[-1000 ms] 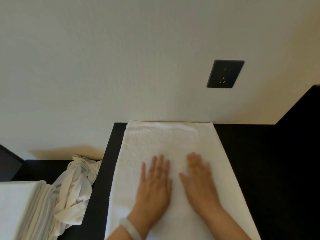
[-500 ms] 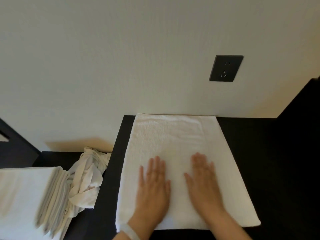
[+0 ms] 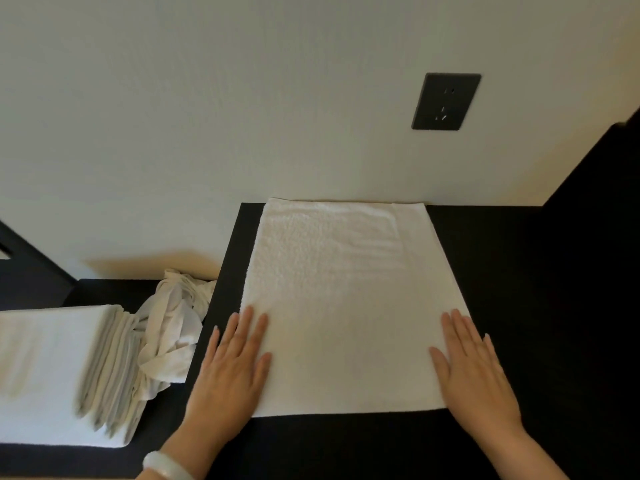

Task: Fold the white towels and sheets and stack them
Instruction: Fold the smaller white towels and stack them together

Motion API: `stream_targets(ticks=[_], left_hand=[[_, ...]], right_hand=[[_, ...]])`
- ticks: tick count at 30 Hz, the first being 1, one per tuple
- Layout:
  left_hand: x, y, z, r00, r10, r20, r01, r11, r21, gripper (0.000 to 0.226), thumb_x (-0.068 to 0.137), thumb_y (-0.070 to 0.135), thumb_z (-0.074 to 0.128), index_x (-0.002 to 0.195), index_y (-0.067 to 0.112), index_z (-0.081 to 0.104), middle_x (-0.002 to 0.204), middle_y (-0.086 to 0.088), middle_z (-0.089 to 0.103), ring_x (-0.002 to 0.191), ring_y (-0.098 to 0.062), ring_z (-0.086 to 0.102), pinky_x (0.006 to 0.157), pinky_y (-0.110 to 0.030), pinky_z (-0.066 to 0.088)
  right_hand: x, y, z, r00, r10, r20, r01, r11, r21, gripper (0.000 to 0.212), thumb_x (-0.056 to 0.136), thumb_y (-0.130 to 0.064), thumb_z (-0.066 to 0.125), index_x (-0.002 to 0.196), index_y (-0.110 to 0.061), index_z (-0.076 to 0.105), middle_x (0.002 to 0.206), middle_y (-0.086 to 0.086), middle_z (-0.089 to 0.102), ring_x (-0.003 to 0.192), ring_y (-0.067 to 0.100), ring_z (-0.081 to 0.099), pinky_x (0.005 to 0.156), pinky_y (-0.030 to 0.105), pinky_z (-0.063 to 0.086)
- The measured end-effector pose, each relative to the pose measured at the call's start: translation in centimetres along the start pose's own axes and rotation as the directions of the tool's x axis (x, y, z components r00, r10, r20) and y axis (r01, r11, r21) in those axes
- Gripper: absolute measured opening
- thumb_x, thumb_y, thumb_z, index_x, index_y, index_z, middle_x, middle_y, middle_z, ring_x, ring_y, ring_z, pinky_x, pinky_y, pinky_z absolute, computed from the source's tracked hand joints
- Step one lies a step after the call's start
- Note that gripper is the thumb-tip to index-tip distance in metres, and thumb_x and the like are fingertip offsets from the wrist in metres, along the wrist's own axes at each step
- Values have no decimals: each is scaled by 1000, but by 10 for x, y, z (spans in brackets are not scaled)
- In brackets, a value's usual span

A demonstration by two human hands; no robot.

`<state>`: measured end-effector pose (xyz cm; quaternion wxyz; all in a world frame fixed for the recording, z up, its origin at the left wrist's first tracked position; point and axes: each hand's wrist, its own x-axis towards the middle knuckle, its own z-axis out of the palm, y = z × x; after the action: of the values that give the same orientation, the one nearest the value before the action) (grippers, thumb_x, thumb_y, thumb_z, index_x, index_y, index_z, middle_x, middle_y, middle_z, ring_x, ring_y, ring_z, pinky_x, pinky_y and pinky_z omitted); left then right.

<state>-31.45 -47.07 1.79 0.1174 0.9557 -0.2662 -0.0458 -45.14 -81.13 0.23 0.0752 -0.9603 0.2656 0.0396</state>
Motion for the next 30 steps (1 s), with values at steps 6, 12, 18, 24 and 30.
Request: stream_targets(ticks=[6, 12, 18, 24, 30], left_hand=[[-18, -19, -9, 952, 295, 84, -245, 896, -370, 67, 87, 73, 49, 147, 57, 23, 160, 29, 0, 149, -5, -13, 118, -32, -17], [-14, -14, -12, 947, 320, 23, -282, 867, -412, 51, 81, 65, 61, 131, 56, 51, 157, 30, 18, 150, -2, 0, 123, -39, -6], [-15, -14, -18, 972, 227, -65, -232, 867, -440, 29, 82, 45, 63, 111, 43, 70, 139, 28, 49, 139, 4, 30, 117, -37, 31], [1, -17, -44, 956, 237, 170, -150, 898, -413, 23, 86, 33, 71, 107, 44, 71, 118, 46, 51, 120, 14, 40, 106, -14, 33], [73, -25, -106, 776, 88, 625, 178, 920, -350, 15, 89, 38, 68, 99, 29, 75, 102, 15, 71, 97, -1, 63, 75, -11, 42]], right_hand=[[-7, 34, -22, 915, -363, 178, 257, 862, 437, 66, 74, -78, 49, 134, -76, 22, 146, -52, -7, 138, -20, -16, 113, 26, -17], [-10, 34, -30, 878, -442, 183, 365, 866, 340, 62, 72, -66, 60, 128, -76, 33, 148, -47, -12, 141, -14, -21, 108, 15, -27], [-25, 29, -24, 905, -407, -126, 423, 892, 156, 43, 76, -53, 58, 118, -54, 57, 140, -32, 39, 138, -21, 15, 124, 28, 2], [-8, 29, -59, 935, -324, 147, 295, 937, 189, 23, 70, -66, 62, 92, -69, 60, 93, -45, 60, 106, -14, 53, 99, 27, 49], [66, -3, -118, 795, -327, 511, 180, 931, 316, 15, 79, -59, 64, 84, -46, 70, 83, -16, 71, 75, 0, 68, 69, 20, 49]])
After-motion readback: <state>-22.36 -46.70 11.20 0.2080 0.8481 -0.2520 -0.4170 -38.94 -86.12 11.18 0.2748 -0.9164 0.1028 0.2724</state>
